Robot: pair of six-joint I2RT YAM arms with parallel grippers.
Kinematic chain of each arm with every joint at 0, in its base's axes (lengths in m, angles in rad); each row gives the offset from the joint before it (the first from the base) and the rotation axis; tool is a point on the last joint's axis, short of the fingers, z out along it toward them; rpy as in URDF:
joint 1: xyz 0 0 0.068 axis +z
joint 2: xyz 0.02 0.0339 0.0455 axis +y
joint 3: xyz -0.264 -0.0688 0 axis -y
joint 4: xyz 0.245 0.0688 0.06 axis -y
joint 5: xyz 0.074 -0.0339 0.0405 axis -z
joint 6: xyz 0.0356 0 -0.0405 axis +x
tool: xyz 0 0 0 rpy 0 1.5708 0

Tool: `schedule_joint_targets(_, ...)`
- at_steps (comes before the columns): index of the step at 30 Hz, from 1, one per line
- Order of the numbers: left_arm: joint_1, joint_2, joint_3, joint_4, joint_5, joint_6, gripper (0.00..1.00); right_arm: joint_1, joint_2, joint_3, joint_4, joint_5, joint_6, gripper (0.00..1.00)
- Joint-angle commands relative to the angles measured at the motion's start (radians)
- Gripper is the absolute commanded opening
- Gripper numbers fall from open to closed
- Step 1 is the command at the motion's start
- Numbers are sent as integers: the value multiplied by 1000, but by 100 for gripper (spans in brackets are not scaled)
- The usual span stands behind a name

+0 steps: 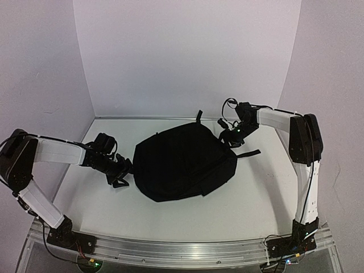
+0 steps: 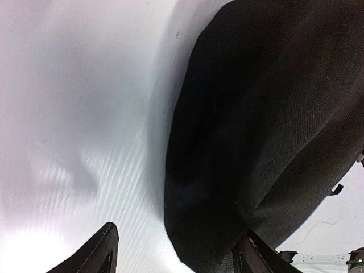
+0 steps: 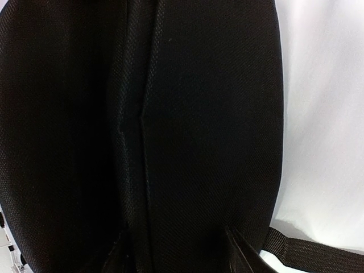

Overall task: Pack the student bag
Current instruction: Adjust the student bag at the center of the board.

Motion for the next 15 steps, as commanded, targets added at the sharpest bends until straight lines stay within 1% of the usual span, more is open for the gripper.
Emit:
schedule_joint_targets(1,-40,100,32,194,63,-39,65,18,-6,-61,-78,-3,0,53)
schedule_joint_targets(2,-51,127,51,224,80,-33,59,18,-10,-67,-78,-10,-2,53)
schedule_joint_targets(3,-60,145,67,264,98,-27,51,19,-14,-73,-79,-13,-5,54)
schedule_joint_targets(5,-77,160,112,308,107,-12,34,22,-23,-86,-80,-19,-12,54)
schedule_joint_targets(6,-83,150,143,303,93,3,22,23,-30,-93,-80,-20,-17,55)
schedule_joint_targets(7,-88,131,172,301,77,20,12,23,-36,-100,-81,-20,-22,55)
schedule_joint_targets(8,-90,103,197,300,62,34,4,24,-43,-106,-80,-21,-27,55)
schedule_joint_targets(9,-90,76,228,300,50,46,1,24,-50,-110,-80,-23,-32,55)
schedule_joint_targets(11,-90,40,331,287,35,75,0,23,-63,-116,-80,-28,-43,56)
schedule_joint_targets(15,-101,52,640,180,18,174,0,21,-75,-107,-84,-23,-54,59)
